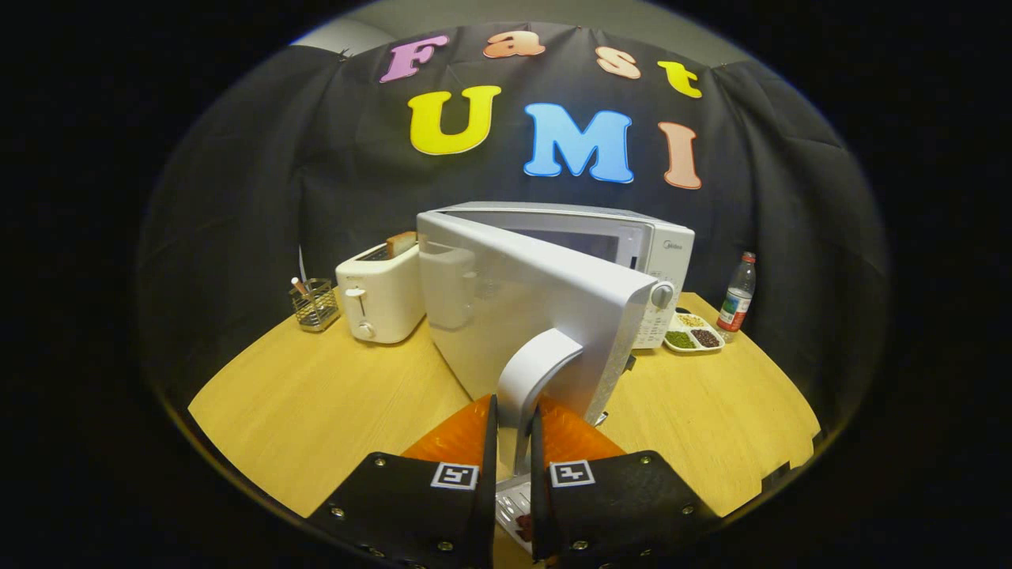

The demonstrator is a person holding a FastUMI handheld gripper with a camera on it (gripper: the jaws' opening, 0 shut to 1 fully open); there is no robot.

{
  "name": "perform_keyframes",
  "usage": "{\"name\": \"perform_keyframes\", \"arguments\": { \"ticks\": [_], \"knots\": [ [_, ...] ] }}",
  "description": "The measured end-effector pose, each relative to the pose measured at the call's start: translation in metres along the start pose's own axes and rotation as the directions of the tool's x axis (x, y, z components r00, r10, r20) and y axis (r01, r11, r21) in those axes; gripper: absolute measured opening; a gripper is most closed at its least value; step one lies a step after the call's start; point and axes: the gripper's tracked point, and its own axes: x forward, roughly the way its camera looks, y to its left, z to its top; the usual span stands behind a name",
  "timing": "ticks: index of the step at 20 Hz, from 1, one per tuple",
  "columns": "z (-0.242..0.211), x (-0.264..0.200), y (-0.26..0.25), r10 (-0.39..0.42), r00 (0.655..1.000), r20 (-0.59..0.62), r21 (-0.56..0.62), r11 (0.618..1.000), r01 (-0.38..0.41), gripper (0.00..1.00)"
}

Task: Open the microwave, put the food inside, and close the microwave door.

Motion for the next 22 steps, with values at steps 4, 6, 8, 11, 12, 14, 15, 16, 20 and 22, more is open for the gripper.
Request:
{"name": "perform_keyframes", "arguments": {
  "ticks": [4, 6, 8, 11, 12, 14, 15, 16, 20, 22],
  "knots": [
    [-0.013, -0.008, 0.052, 0.109, 0.994, -0.031, -0.033, 0.993, -0.110, 0.20],
    [-0.013, -0.013, 0.067, 0.100, 0.995, -0.014, -0.090, 0.991, -0.101, 0.21],
    [-0.015, -0.015, 0.080, 0.079, 0.997, -0.002, -0.126, 0.989, -0.079, 0.23],
    [-0.015, -0.015, 0.094, 0.072, 0.997, -0.008, -0.135, 0.988, -0.072, 0.24],
    [-0.016, -0.015, 0.096, 0.068, 0.998, -0.012, -0.130, 0.989, -0.069, 0.24],
    [-0.017, -0.016, 0.099, 0.061, 0.998, -0.026, -0.121, 0.991, -0.063, 0.24],
    [-0.016, -0.016, 0.100, 0.060, 0.998, -0.034, -0.118, 0.991, -0.063, 0.24],
    [-0.017, -0.016, 0.101, 0.059, 0.997, -0.042, -0.120, 0.991, -0.064, 0.24],
    [-0.020, -0.028, 0.111, 0.100, 0.993, -0.064, -0.116, 0.987, -0.107, 0.24],
    [-0.020, -0.032, 0.118, 0.122, 0.991, -0.054, -0.158, 0.979, -0.129, 0.24]
  ]
}}
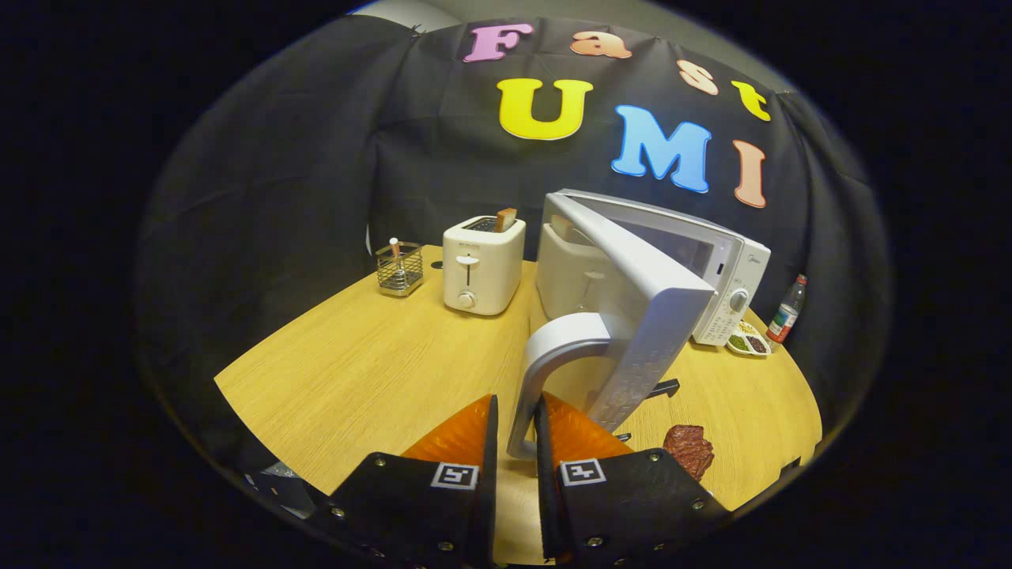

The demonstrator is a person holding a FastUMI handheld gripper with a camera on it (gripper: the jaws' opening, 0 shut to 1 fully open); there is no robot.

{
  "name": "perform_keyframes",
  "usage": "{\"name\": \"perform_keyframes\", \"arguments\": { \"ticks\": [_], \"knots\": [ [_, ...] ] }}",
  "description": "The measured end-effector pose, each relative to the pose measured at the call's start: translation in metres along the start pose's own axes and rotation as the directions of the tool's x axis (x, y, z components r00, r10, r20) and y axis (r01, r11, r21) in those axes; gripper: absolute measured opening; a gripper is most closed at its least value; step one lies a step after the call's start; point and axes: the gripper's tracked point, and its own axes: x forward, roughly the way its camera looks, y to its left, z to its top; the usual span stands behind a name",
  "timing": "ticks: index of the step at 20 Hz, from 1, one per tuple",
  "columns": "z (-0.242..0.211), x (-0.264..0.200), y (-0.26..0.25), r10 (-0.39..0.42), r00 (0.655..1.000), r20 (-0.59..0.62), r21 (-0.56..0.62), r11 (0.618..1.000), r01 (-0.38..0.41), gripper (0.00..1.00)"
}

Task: Open the microwave, put the food inside, and close the microwave door.

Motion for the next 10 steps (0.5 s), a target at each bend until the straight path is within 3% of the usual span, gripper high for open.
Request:
{"name": "perform_keyframes", "arguments": {
  "ticks": [5, 6, 7, 8, 9, 10],
  "knots": [
    [-0.001, -0.002, 0.013, 0.051, 0.999, -0.016, -0.044, 0.998, -0.052, 0.24],
    [-0.003, -0.007, 0.021, 0.102, 0.995, -0.021, -0.031, 0.994, -0.102, 0.24],
    [-0.003, -0.017, 0.048, 0.246, 0.969, -0.022, 0.013, 0.969, -0.246, 0.24],
    [-0.003, -0.030, 0.090, 0.417, 0.909, -0.015, 0.046, 0.908, -0.416, 0.24],
    [-0.003, -0.041, 0.116, 0.515, 0.857, -0.015, 0.022, 0.857, -0.515, 0.24],
    [-0.003, -0.051, 0.125, 0.559, 0.829, -0.018, -0.027, 0.829, -0.559, 0.24]
  ]
}}
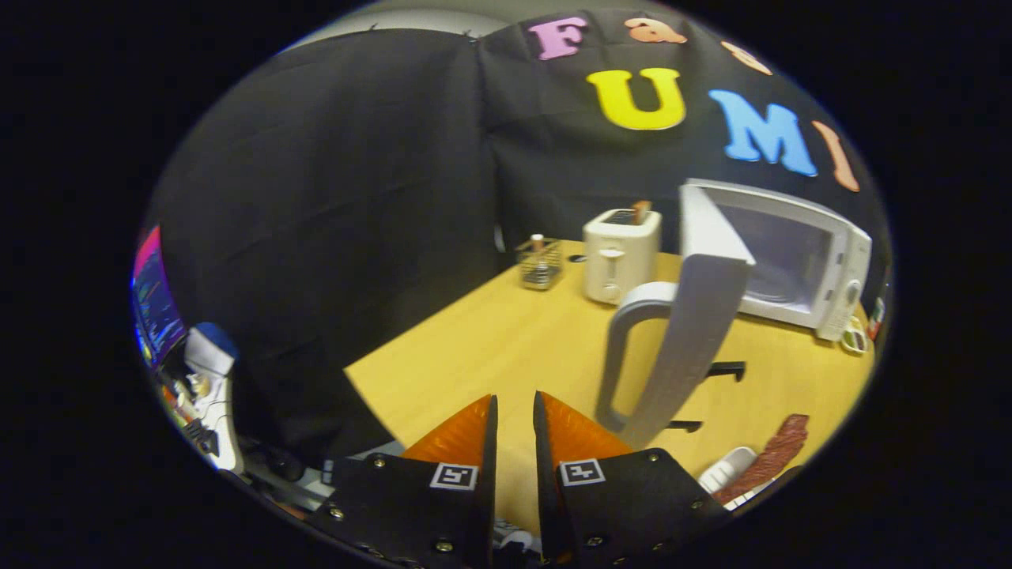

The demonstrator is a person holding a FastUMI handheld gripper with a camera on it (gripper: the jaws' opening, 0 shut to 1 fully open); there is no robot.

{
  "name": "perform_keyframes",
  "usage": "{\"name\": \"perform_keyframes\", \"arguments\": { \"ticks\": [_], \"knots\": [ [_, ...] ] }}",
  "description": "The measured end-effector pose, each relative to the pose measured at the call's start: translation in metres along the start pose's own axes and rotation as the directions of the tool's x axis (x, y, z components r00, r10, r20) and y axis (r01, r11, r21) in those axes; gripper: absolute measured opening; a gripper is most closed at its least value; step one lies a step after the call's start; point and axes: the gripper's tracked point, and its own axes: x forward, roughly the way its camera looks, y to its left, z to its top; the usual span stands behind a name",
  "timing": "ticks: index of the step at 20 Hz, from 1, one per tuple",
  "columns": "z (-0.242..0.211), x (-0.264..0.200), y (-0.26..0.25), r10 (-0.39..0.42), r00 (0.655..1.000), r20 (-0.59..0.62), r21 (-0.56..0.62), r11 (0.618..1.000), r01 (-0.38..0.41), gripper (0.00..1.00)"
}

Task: Open the microwave, put the food inside, and close the microwave door.

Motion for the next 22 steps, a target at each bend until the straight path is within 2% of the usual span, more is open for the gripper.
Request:
{"name": "perform_keyframes", "arguments": {
  "ticks": [1, 2, 3, 6, 7, 8, 9, 15, 22],
  "knots": [
    [0.004, -0.004, 0.007, 0.047, 0.999, 0.007, -0.021, 0.999, -0.047, 0.30],
    [0.007, -0.013, 0.013, 0.095, 0.995, 0.020, -0.009, 0.995, -0.095, 0.30],
    [0.011, -0.018, 0.016, 0.138, 0.990, 0.039, 0.019, 0.990, -0.138, 0.41],
    [0.031, -0.042, -0.004, 0.169, 0.981, 0.095, 0.076, 0.981, -0.176, 0.83],
    [0.037, -0.050, -0.011, 0.172, 0.979, 0.106, 0.088, 0.979, -0.182, 0.91],
    [0.042, -0.055, -0.016, 0.178, 0.977, 0.120, 0.096, 0.977, -0.190, 0.95],
    [0.049, -0.059, -0.022, 0.181, 0.974, 0.135, 0.099, 0.976, -0.195, 0.98],
    [0.056, -0.089, -0.081, 0.155, 0.977, 0.148, 0.095, 0.981, -0.170, 0.98],
    [0.020, -0.096, -0.171, 0.067, 0.996, 0.067, 0.176, 0.981, -0.078, 0.98]
  ]
}}
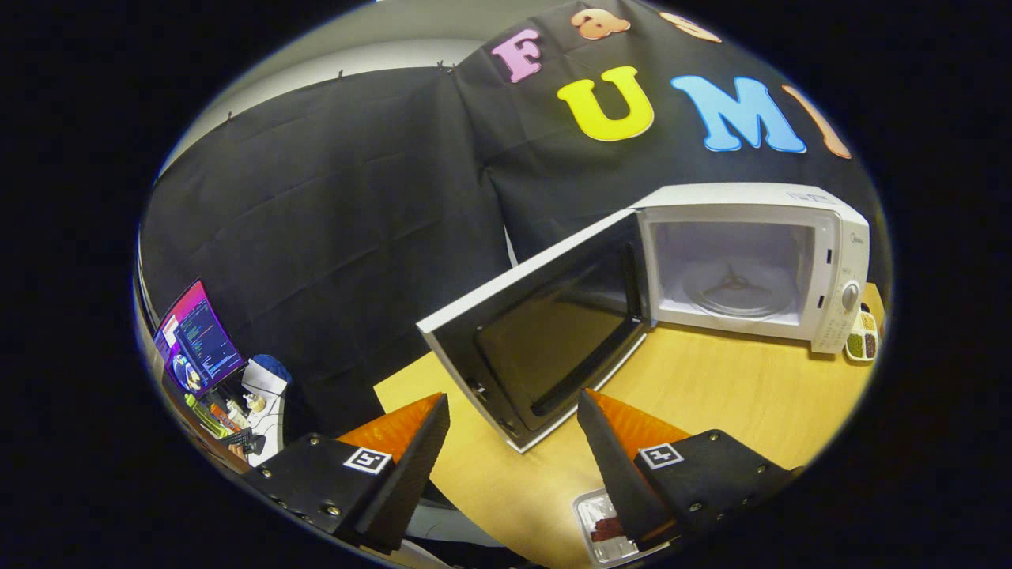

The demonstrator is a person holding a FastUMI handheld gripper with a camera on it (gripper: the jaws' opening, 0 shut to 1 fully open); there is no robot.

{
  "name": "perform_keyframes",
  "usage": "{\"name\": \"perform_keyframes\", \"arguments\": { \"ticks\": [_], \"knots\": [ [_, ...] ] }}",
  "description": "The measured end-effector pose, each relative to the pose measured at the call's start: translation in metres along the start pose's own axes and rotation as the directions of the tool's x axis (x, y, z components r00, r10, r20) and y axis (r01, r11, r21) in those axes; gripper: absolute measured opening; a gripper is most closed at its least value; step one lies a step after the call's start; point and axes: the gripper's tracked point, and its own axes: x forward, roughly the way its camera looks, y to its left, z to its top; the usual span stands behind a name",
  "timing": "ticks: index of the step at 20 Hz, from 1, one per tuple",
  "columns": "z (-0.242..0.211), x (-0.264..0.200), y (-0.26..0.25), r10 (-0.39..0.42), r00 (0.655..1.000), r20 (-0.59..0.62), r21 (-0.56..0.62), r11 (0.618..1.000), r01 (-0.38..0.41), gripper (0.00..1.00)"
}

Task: Open the microwave, put the food inside, and close the microwave door.

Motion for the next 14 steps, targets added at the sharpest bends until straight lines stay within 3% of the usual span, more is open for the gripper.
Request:
{"name": "perform_keyframes", "arguments": {
  "ticks": [7, 14],
  "knots": [
    [-0.038, -0.008, -0.083, -0.119, 0.989, -0.088, 0.043, 0.991, 0.123, 0.98],
    [-0.090, -0.012, -0.113, -0.110, 0.971, -0.214, 0.125, 0.982, 0.139, 0.98]
  ]
}}
